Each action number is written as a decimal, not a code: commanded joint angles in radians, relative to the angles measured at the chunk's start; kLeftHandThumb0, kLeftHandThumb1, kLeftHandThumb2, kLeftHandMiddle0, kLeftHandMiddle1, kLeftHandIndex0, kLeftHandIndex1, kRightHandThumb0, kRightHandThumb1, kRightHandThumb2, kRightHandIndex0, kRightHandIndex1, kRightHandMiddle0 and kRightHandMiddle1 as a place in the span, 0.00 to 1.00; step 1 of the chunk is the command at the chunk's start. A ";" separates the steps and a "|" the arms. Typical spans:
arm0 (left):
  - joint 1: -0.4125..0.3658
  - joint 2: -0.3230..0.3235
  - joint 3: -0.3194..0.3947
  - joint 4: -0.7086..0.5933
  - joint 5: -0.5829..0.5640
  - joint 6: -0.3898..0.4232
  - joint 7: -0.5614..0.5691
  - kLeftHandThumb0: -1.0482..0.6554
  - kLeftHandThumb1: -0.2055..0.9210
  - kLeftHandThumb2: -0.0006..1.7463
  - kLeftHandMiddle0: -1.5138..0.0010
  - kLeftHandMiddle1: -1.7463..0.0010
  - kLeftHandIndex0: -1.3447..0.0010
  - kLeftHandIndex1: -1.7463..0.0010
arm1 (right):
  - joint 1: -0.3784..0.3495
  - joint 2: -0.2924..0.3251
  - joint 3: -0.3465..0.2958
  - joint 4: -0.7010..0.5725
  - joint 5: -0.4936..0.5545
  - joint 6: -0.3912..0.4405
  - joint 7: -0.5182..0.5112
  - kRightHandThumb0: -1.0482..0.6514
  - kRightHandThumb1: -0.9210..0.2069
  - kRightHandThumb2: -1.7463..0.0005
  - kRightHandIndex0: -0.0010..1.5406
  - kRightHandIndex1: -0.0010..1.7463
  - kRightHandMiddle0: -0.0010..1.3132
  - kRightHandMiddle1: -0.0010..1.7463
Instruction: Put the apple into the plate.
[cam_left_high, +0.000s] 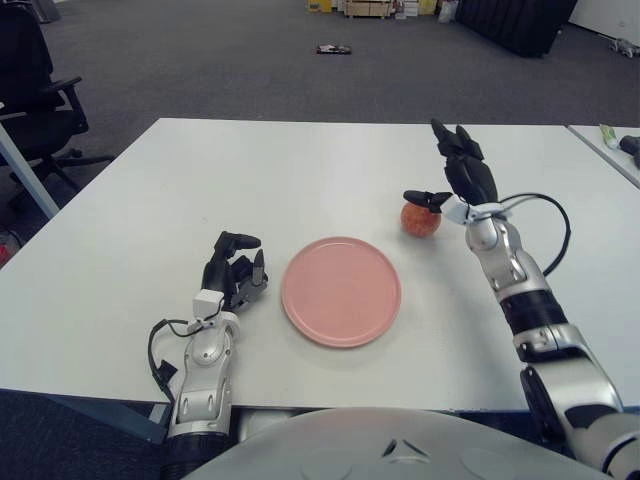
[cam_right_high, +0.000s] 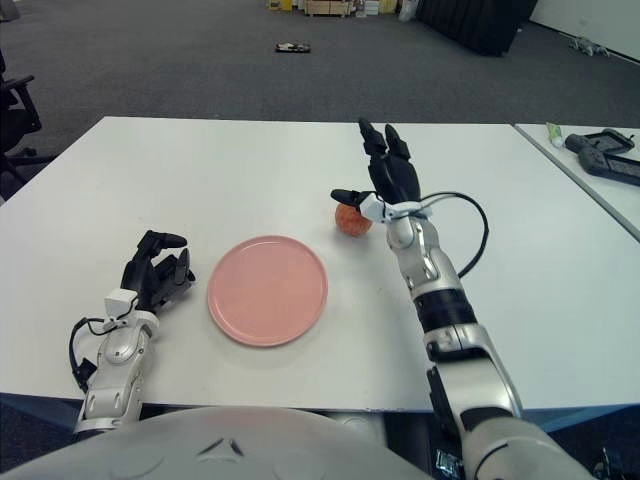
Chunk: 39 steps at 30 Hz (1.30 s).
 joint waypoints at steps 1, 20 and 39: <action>-0.011 0.001 -0.002 -0.003 -0.003 -0.002 0.003 0.39 0.82 0.46 0.46 0.00 0.77 0.00 | -0.066 -0.006 0.032 0.084 -0.001 0.032 0.040 0.02 0.22 0.77 0.00 0.00 0.00 0.00; -0.006 0.001 -0.004 -0.032 0.002 0.048 0.008 0.40 0.83 0.46 0.47 0.00 0.77 0.00 | -0.251 -0.001 0.130 0.430 0.008 0.069 0.073 0.08 0.29 0.72 0.00 0.00 0.00 0.06; -0.015 0.008 -0.001 -0.013 -0.010 0.025 0.001 0.39 0.82 0.46 0.47 0.00 0.77 0.00 | -0.275 -0.009 0.200 0.458 0.004 0.233 0.244 0.04 0.20 0.75 0.00 0.00 0.00 0.00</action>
